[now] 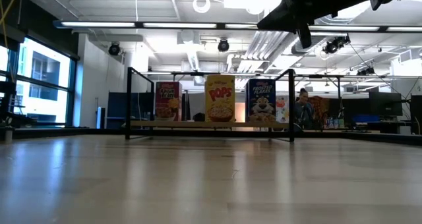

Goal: Stack cereal on shelf
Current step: Put the violet cereal box aligned with the other violet cereal box on the shelf

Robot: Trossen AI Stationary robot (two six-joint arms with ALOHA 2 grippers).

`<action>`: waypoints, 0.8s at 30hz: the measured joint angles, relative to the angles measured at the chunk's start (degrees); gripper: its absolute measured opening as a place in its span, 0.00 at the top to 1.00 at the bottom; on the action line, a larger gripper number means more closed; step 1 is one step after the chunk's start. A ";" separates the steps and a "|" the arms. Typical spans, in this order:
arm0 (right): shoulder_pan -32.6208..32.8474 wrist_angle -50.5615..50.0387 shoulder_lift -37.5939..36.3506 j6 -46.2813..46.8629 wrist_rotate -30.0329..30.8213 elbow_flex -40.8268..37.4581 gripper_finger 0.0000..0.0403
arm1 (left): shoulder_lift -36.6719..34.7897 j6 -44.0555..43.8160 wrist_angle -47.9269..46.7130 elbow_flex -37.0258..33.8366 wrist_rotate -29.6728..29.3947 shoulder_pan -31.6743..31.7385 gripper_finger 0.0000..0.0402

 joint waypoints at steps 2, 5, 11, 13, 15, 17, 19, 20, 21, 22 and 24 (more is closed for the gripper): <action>0.00 -0.02 0.00 0.03 0.00 0.00 1.00 | 0.69 -0.26 0.27 0.00 0.62 0.13 0.26; 0.00 -0.18 0.00 -0.04 0.02 0.00 1.00 | 2.42 -0.54 1.24 0.00 1.08 0.46 0.26; 0.00 -0.44 0.01 -0.09 0.03 0.00 1.00 | 4.33 -1.37 1.67 -0.07 1.15 1.10 0.26; 0.00 -0.44 0.00 -0.09 0.04 0.00 1.00 | 4.34 -1.52 1.69 -0.07 0.80 1.14 0.26; 0.00 -0.44 0.01 -0.10 0.04 0.00 1.00 | 4.66 -1.57 1.67 -0.04 -0.10 1.19 0.26; 0.00 -0.44 0.00 -0.10 0.05 0.00 1.00 | 5.37 -1.61 1.67 -0.07 -0.25 1.57 0.26; 0.00 -0.44 0.00 -0.09 0.06 0.00 1.00 | 5.82 -1.61 1.67 -0.07 -0.32 1.60 0.26; 0.00 -0.47 0.00 -0.09 0.06 0.00 1.00 | 6.08 -1.60 1.57 -0.07 -0.32 1.62 0.26; 0.00 -0.51 0.00 -0.10 0.05 0.00 1.00 | 6.35 -1.59 1.27 -0.07 -0.32 1.62 0.26; 0.00 -0.55 0.00 -0.09 0.04 0.00 1.00 | 6.57 -1.65 0.71 -0.07 -0.26 1.62 0.26; 0.00 -1.06 0.00 -0.09 0.04 0.00 1.00 | 6.75 -2.10 -0.24 -0.07 0.43 1.60 0.26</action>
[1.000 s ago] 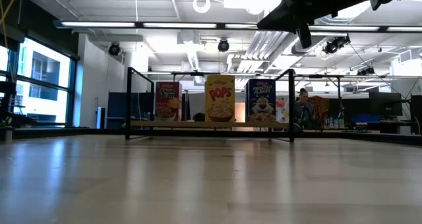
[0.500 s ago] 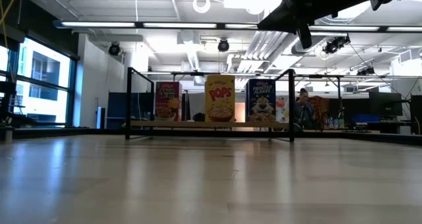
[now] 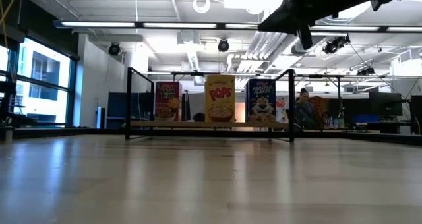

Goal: Stack cereal on shelf
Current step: Put the violet cereal box aligned with the other violet cereal box on the shelf

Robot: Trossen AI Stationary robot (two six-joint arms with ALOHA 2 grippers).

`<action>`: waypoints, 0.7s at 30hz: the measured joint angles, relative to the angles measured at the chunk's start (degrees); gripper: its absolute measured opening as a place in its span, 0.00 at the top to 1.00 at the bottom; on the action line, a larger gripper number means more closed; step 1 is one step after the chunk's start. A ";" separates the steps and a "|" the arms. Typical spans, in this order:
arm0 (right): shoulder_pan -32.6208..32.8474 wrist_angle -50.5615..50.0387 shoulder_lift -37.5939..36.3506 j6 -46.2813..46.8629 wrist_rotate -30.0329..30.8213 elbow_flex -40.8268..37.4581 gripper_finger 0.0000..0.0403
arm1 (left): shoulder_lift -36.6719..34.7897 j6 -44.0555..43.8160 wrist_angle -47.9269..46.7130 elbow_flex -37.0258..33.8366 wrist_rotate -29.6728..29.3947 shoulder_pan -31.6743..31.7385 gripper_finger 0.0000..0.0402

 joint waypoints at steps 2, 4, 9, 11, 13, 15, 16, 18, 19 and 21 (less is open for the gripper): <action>0.00 -0.45 0.00 0.11 0.00 0.00 1.00 | 0.06 -0.08 0.31 0.00 0.41 0.00 0.26; 0.00 -0.64 0.00 0.09 0.01 0.00 1.00 | 0.27 -0.19 0.59 0.00 0.47 0.00 0.26; 0.00 -0.69 0.00 0.00 0.02 0.00 1.00 | 0.37 -0.59 2.25 -2.73 1.16 0.00 0.26; 0.00 -0.72 0.00 0.00 0.02 0.00 1.00 | 0.34 -0.80 3.27 -3.93 1.29 0.00 0.26; 0.00 -0.83 0.00 0.00 0.02 0.00 1.00 | 0.30 -0.83 4.81 -5.20 1.25 0.48 0.26; 0.00 -1.09 0.00 -0.01 0.02 0.00 1.00 | 0.37 -0.72 5.50 -5.87 0.99 0.84 0.26; 0.00 -1.20 0.00 0.00 0.02 0.00 1.00 | 0.35 -0.54 5.52 -5.90 0.67 1.07 0.26; 0.00 -1.24 0.00 0.00 0.02 0.00 1.00 | 0.33 -0.43 5.89 -6.00 -0.02 1.30 0.26; 0.00 -1.31 0.00 0.00 0.02 0.00 1.00 | 0.33 -0.23 6.02 -6.03 -0.39 1.46 0.26; 0.00 -1.57 0.00 -0.01 0.04 0.00 1.00 | 0.33 0.11 6.92 -6.03 -1.22 1.46 0.26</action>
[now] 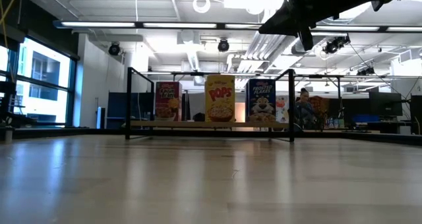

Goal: Stack cereal on shelf
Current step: Put the violet cereal box aligned with the other violet cereal box on the shelf

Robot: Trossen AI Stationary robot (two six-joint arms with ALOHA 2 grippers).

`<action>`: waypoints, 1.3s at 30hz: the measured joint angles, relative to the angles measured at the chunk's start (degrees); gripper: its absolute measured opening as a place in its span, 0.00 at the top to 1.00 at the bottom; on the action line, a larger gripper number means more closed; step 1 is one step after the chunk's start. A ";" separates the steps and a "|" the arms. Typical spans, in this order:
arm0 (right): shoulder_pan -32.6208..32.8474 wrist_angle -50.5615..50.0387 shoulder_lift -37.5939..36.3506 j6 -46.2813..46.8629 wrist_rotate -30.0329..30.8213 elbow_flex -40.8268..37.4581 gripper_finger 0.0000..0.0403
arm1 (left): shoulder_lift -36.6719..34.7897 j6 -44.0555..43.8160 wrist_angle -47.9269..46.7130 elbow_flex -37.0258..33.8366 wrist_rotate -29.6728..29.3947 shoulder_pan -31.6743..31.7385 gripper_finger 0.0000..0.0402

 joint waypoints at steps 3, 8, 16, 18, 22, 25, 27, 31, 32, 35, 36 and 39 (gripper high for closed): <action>-0.09 -0.08 0.00 0.00 0.13 0.00 1.00 | 0.00 0.00 1.79 -0.02 0.00 -0.02 0.26; -0.07 -0.24 0.00 0.00 1.12 0.00 1.00 | 0.00 0.05 2.87 -0.76 0.48 0.00 0.26; -0.09 -0.72 0.00 -0.02 1.64 0.00 1.00 | 0.00 -0.02 2.76 -0.74 2.32 -0.02 0.26; -0.09 -0.79 0.00 -0.02 2.64 0.00 1.00 | 0.00 -0.39 2.78 -0.74 2.68 -0.02 0.26; -0.09 -0.83 0.00 -0.02 3.41 0.00 1.00 | -0.02 -0.59 2.92 -0.74 3.36 -0.02 0.28; -0.09 -0.96 0.00 -0.02 3.54 0.00 1.00 | 0.00 -0.90 3.39 -0.74 3.61 -0.02 0.30; -0.09 -0.96 0.00 -0.02 3.54 0.00 1.00 | 0.00 -0.95 3.71 -0.74 3.68 -0.02 0.32; -0.09 -0.96 0.00 -0.02 3.52 0.00 1.00 | -0.02 -1.07 4.11 -0.74 3.71 -0.02 0.36; -0.09 -0.96 0.01 -0.01 3.52 0.00 1.00 | 0.00 -1.05 4.26 -0.74 3.70 -0.02 0.38; -0.09 -0.96 0.01 0.17 3.52 0.00 1.00 | -0.01 -1.04 4.45 -0.74 4.03 -0.02 0.42; -0.09 -0.96 0.01 0.33 3.52 0.00 1.00 | -0.01 -1.03 4.58 -0.74 4.15 -0.02 0.44; -0.09 -0.96 0.00 0.59 3.51 0.00 1.00 | -0.01 -1.03 4.67 -0.74 4.37 -0.02 0.50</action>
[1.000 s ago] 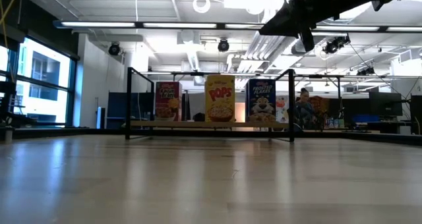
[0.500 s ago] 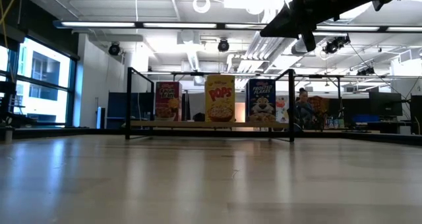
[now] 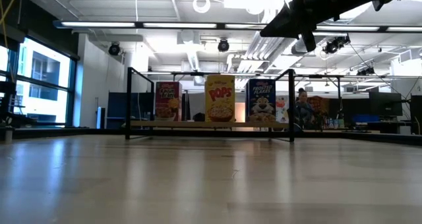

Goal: Stack cereal on shelf
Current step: Put the violet cereal box aligned with the other violet cereal box on the shelf

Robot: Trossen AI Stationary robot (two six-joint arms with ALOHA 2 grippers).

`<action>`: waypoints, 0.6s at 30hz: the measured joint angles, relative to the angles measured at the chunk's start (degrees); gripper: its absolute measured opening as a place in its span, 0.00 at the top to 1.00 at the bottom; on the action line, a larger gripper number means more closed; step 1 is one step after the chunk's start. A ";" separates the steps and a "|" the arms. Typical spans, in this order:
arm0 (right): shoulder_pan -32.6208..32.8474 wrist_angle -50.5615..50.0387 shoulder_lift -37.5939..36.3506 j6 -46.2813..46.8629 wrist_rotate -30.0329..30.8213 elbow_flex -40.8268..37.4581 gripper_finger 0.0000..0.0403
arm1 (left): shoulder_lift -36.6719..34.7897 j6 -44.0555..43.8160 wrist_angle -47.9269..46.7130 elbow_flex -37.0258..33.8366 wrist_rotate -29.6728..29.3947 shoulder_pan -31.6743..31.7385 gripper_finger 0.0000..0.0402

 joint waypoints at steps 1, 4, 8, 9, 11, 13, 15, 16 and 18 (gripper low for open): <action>0.00 0.00 0.00 0.00 0.00 0.00 1.00 | 0.00 0.00 0.00 0.00 0.00 0.00 0.52; 0.00 0.01 0.00 0.00 -0.02 0.00 1.00 | -0.17 0.05 -0.03 0.00 0.00 0.00 0.58; 0.00 0.02 0.02 0.49 -0.04 0.00 1.00 | -0.91 2.16 -0.03 0.00 0.13 0.70 0.66; 0.00 0.02 0.00 0.93 -0.04 0.00 1.00 | -1.31 2.96 -0.05 0.00 0.22 0.96 0.67; 0.00 0.02 0.00 0.98 -0.06 0.00 1.00 | -2.25 5.05 -0.07 0.00 0.22 1.97 0.69; 0.00 0.02 0.00 0.98 -0.08 0.00 1.00 | -3.18 7.84 -0.32 0.02 0.22 3.14 0.70; 0.00 0.04 0.00 0.96 -0.18 0.00 1.00 | -4.28 10.88 -0.66 0.02 0.20 4.59 0.70; 0.00 0.04 0.00 0.96 -0.17 0.00 1.00 | -4.80 12.75 -0.63 0.02 0.19 5.38 0.70; 0.00 0.04 0.00 0.96 -0.17 0.00 1.00 | -5.85 17.02 -0.64 0.02 -0.15 7.18 0.70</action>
